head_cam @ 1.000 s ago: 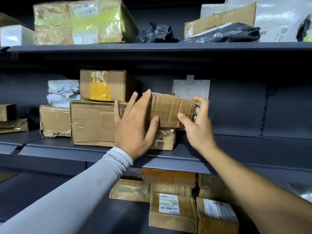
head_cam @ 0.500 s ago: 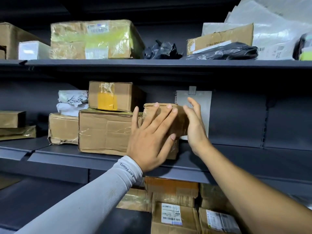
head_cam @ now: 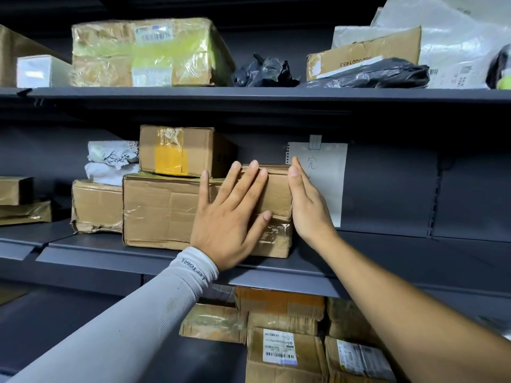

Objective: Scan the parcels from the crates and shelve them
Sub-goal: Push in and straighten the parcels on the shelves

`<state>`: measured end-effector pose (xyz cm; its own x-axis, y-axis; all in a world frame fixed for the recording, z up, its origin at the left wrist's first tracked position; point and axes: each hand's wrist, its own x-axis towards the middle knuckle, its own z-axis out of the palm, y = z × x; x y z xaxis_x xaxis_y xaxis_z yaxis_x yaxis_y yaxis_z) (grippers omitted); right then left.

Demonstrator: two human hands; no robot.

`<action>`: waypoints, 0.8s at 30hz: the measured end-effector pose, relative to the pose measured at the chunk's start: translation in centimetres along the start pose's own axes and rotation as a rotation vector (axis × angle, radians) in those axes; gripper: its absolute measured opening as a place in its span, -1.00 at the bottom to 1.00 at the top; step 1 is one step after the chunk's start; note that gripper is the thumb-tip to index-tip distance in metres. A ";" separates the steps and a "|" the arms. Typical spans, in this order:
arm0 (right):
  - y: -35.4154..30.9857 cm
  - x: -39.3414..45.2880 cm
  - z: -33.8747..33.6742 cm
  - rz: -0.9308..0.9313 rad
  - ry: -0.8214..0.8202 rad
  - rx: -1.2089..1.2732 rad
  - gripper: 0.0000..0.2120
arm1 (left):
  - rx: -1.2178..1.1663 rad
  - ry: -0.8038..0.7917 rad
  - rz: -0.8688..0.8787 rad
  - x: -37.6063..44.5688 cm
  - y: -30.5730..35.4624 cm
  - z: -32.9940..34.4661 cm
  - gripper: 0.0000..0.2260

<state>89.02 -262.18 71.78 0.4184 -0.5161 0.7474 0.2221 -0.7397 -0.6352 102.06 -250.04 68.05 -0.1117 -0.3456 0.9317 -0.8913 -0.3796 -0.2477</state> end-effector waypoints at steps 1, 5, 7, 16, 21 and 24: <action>0.1 -0.1 0.0 -0.012 0.004 -0.033 -0.25 | 0.019 -0.003 0.005 0.0 -0.1 0.1 -0.40; 0.2 -0.5 -0.6 -0.110 0.050 -0.238 -0.36 | 0.064 -0.001 0.023 0.1 0.4 0.7 -0.39; 0.4 -0.6 -0.8 -0.149 0.034 -0.267 -0.39 | 0.077 0.019 0.009 -0.1 0.5 0.9 -0.39; 0.9 -0.9 -0.3 -0.135 -0.075 -0.239 -0.38 | 0.096 0.072 0.036 -0.1 0.6 1.4 -0.43; 1.5 -0.7 -0.3 -0.105 -0.103 -0.233 -0.37 | 0.077 0.052 0.024 0.0 0.5 2.2 -0.44; 1.5 -0.6 -0.2 -0.060 -0.115 -0.274 -0.30 | 0.083 0.038 0.018 0.0 0.4 2.6 -0.44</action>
<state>88.94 -263.07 70.44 0.5124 -0.4272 0.7450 0.0099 -0.8645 -0.5025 102.86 -252.41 67.25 -0.1456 -0.3213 0.9357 -0.8495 -0.4442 -0.2847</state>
